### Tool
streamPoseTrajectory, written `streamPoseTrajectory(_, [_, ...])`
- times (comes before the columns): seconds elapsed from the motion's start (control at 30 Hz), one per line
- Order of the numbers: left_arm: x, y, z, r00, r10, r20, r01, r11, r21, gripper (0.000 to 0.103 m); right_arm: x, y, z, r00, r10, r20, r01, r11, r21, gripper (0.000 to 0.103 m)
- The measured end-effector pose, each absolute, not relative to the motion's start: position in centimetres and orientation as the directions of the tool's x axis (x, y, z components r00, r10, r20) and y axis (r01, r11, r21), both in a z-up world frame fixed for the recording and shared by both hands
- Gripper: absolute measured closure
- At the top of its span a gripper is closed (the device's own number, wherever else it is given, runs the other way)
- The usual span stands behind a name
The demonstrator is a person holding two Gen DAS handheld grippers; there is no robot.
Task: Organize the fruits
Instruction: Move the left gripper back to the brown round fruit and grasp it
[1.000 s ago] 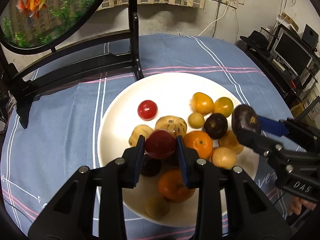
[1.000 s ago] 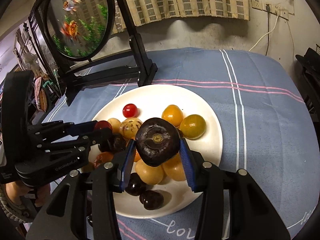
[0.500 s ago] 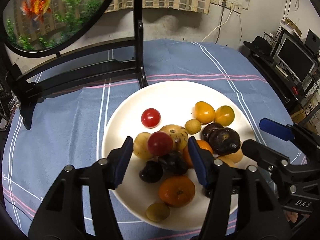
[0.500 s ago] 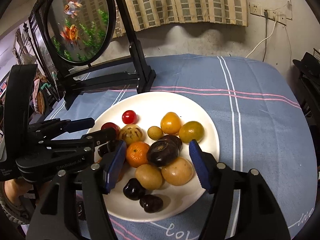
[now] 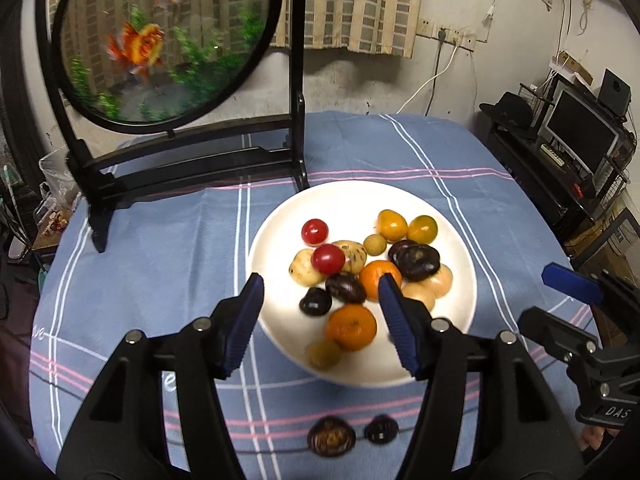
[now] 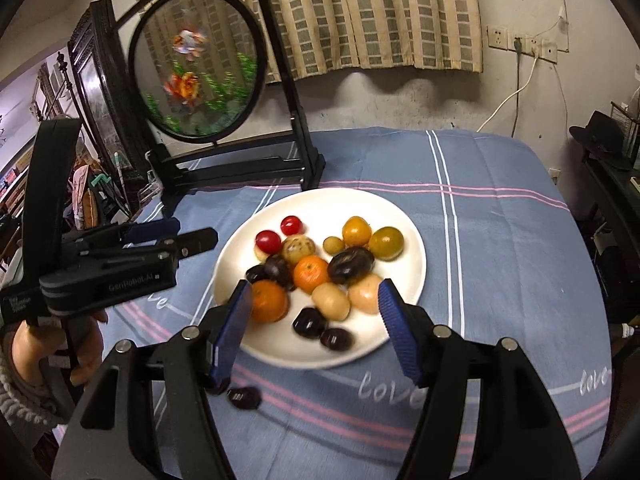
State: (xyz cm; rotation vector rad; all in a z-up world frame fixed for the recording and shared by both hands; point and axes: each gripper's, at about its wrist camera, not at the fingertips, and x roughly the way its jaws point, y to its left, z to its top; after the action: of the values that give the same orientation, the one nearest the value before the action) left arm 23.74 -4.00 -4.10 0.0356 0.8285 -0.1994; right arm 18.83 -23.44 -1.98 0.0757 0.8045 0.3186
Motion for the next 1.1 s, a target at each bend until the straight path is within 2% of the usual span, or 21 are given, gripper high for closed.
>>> streamPoseTrajectory(0.3, [18.6, -2.8, -4.5, 0.645, -0.151, -0.749, 0.181, 0.983, -0.042, 0.038, 12.6, -23.4, -2.6, 0.609, 0.311, -0.73, -0.248, 0.948, 0.197, 0.037])
streamPoseTrajectory(0.63, [15.1, -1.3, -10.4, 0.536, -0.142, -0.832, 0.156, 0.986, -0.067, 0.032, 7.0, -23.4, -6.7, 0.494, 0.307, -0.813, -0.225, 0.949, 0.222, 0.037])
streamPoseTrajectory(0.8, [14.6, -0.8, -13.3, 0.492, -0.142, -0.859, 0.144, 0.986, -0.081, 0.032, 6.2, -23.6, -7.5, 0.469, 0.303, -0.83, -0.218, 0.95, 0.224, 0.037])
streamPoseTrajectory(1.1, [16.0, -1.0, -15.2, 0.464, -0.153, -0.872, 0.141, 0.985, -0.097, 0.032, 6.8, -23.9, -8.2, 0.452, 0.295, -0.842, -0.192, 0.954, 0.231, 0.037])
